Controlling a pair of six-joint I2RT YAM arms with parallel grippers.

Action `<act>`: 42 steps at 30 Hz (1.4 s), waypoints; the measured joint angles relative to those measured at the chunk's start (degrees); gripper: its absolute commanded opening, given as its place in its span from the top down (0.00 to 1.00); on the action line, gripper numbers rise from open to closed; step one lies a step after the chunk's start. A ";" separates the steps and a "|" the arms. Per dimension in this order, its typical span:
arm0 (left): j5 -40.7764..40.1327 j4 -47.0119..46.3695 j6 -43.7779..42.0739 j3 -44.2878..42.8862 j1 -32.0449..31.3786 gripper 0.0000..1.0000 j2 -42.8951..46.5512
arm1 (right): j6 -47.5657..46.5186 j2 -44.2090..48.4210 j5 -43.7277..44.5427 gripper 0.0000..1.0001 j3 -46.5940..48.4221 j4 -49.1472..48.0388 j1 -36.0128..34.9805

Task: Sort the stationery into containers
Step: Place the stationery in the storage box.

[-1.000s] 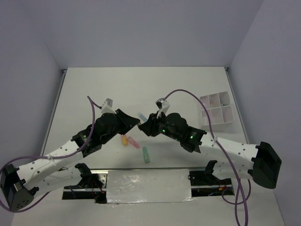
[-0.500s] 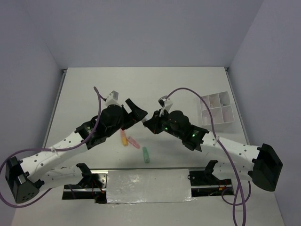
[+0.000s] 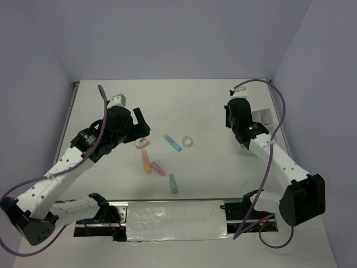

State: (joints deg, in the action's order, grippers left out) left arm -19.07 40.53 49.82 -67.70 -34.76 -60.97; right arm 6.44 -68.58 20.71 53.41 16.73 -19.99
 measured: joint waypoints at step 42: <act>0.94 2.67 -16.74 15.63 -0.02 0.01 12.04 | -15.13 -18.71 4.72 0.00 11.54 10.62 16.87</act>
State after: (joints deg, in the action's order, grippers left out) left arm -18.13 43.20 33.08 -52.07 -34.79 -48.93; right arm -8.69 -87.29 25.43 64.95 27.35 -3.11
